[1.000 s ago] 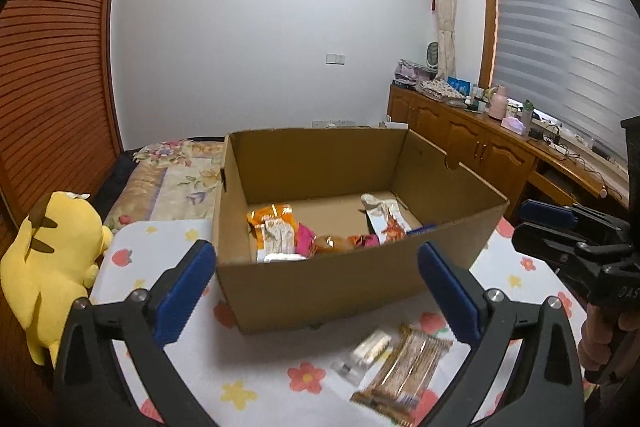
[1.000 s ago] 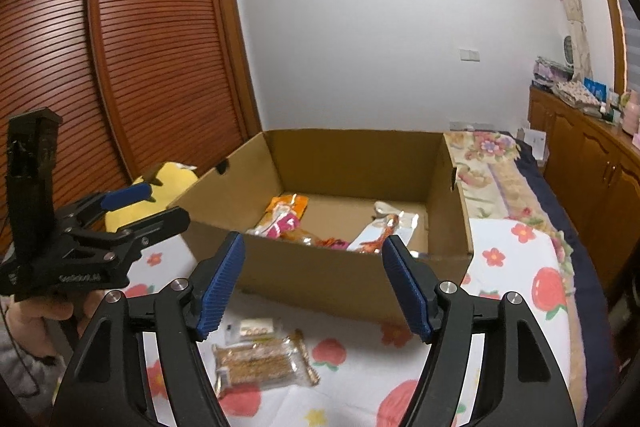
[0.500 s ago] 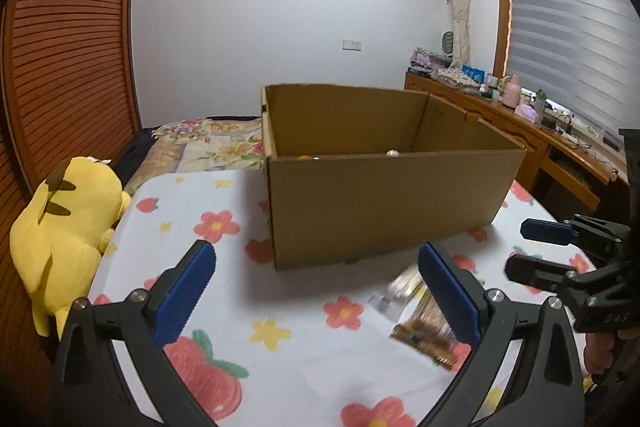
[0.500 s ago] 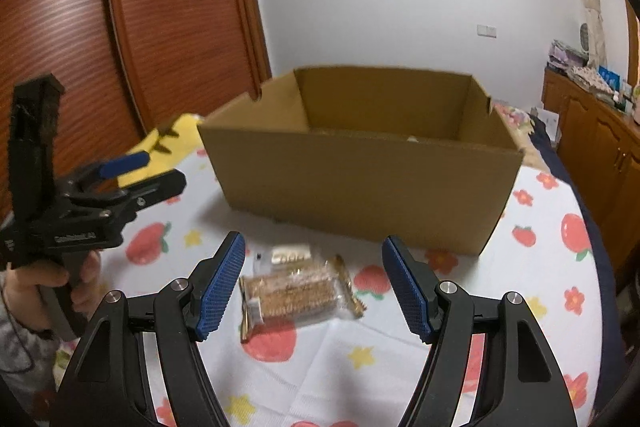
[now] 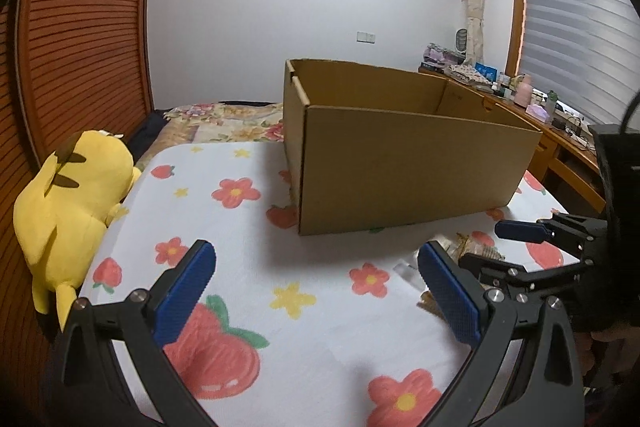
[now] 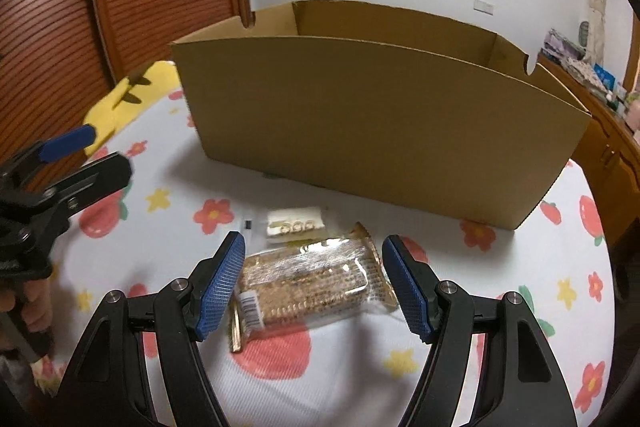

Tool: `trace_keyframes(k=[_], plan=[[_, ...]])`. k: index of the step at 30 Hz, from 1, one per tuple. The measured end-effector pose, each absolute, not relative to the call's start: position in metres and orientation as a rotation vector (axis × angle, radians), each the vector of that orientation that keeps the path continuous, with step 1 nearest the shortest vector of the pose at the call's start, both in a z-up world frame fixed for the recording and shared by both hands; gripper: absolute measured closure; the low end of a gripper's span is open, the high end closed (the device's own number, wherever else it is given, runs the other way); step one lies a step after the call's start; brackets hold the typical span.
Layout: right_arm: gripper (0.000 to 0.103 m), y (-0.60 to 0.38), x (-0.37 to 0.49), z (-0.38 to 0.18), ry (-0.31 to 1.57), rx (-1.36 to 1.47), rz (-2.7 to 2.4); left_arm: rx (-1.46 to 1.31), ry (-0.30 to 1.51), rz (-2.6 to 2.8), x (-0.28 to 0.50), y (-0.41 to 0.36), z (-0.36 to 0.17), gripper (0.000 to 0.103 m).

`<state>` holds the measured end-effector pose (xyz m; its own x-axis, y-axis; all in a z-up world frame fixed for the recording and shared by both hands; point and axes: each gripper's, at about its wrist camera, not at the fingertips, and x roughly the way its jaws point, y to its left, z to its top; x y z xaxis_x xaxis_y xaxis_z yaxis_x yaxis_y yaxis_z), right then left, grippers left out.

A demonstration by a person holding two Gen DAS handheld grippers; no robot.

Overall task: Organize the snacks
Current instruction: 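Move both tools back toward the clear-wrapped biscuit bar on the table, then close the right tool on the clear-wrapped biscuit bar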

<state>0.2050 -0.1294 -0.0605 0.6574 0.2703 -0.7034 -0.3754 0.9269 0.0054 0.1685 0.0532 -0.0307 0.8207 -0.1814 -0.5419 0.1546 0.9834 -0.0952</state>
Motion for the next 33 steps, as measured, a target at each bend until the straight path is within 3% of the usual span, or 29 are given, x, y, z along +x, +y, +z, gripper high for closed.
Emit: trace_keyframes(k=[15,33], plan=[[0.029,-0.151,0.213,-0.071,0.887,-0.188,0.369,-0.029,0.597,-0.187,0.164,0.047,-0.038,0.001],[0.029,-0.166,0.202,-0.071,0.971,0.088,0.493,-0.009,0.609,-0.208,0.16,0.036,-0.039,0.001]])
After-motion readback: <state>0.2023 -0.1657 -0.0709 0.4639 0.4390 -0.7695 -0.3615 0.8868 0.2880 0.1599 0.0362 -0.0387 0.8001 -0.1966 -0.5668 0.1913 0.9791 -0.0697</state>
